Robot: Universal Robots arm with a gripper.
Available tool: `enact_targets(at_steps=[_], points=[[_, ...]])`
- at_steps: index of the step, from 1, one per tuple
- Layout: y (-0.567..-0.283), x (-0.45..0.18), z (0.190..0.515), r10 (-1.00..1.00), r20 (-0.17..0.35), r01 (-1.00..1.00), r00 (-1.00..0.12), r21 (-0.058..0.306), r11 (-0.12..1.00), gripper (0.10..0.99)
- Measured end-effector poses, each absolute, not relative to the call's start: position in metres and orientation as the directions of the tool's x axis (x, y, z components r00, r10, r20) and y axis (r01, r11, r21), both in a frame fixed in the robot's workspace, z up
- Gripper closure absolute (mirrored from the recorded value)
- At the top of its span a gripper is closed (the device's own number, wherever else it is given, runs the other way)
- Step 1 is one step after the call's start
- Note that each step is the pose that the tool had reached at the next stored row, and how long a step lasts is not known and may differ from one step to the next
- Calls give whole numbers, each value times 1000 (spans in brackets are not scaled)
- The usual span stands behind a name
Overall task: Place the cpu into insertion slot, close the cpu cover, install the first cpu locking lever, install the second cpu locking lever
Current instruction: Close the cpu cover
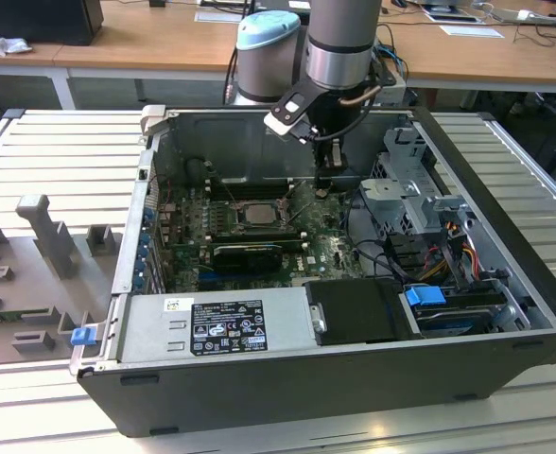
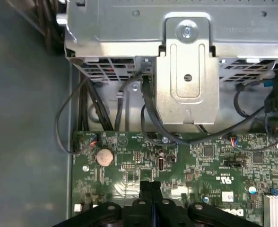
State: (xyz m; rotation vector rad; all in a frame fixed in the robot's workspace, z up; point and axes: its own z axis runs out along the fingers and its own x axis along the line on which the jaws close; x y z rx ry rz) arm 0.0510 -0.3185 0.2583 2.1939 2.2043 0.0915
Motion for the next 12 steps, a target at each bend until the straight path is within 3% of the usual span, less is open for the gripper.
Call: enact_targets(at_steps=[12], points=[[-318,43,250,1000,20,998,-6,57,5,980]])
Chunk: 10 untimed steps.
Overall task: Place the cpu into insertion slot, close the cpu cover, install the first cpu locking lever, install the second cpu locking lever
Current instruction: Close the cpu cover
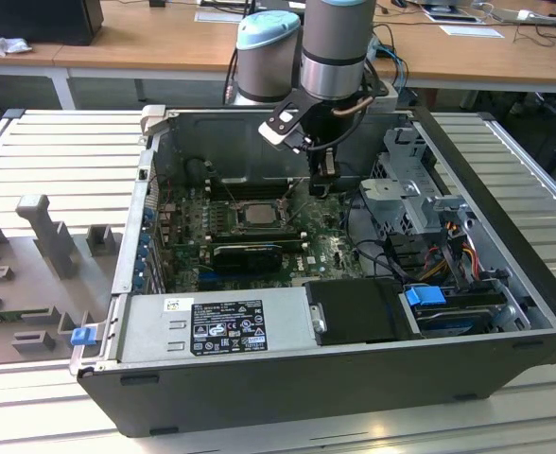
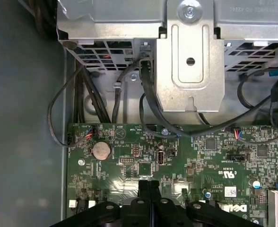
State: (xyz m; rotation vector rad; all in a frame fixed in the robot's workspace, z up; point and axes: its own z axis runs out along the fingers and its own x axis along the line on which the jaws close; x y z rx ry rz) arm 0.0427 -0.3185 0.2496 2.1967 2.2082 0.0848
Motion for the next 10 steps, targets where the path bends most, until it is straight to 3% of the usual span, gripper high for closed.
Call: enact_targets(at_steps=[10], points=[[-318,37,250,1000,20,998,-6,57,5,980]])
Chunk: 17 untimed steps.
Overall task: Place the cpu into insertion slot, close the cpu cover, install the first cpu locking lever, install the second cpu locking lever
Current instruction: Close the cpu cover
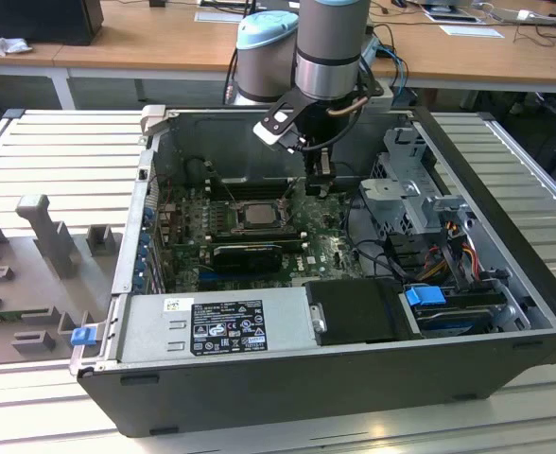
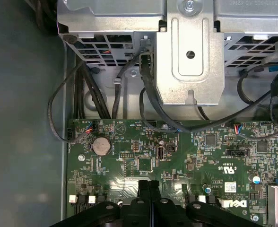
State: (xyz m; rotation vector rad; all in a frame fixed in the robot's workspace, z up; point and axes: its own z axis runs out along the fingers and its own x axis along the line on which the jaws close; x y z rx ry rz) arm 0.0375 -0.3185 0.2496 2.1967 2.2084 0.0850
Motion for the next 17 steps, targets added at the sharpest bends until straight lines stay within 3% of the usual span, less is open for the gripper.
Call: enact_targets(at_steps=[17], points=[[-318,28,250,1000,20,998,-6,57,5,980]])
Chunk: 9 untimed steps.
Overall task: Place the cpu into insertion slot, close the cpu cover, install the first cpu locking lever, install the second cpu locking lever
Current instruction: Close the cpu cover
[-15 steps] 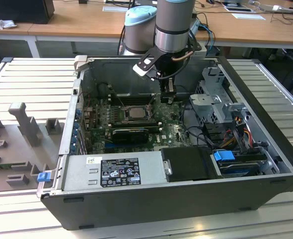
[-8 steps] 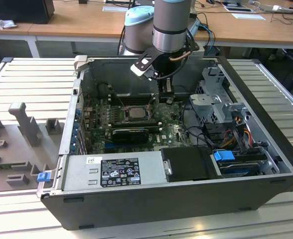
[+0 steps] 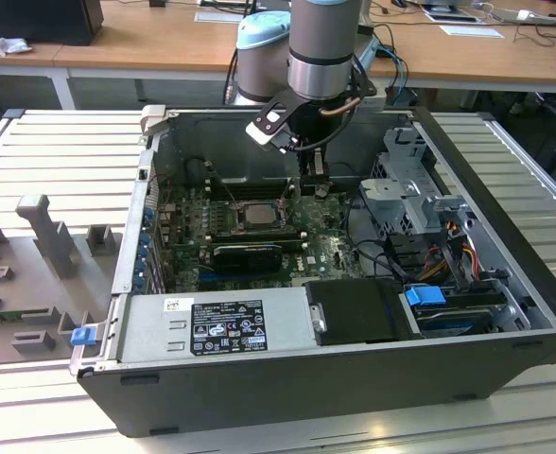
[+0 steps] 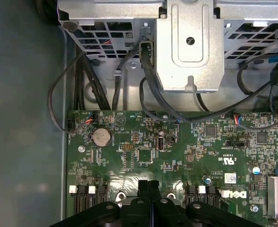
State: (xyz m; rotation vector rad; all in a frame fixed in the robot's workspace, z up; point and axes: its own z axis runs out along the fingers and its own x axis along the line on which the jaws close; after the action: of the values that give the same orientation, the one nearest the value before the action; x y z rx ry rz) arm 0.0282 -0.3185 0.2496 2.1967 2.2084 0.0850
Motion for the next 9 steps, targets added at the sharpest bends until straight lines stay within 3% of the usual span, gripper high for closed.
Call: enact_targets(at_steps=[9], points=[[-318,27,250,1000,20,998,-6,57,5,980]])
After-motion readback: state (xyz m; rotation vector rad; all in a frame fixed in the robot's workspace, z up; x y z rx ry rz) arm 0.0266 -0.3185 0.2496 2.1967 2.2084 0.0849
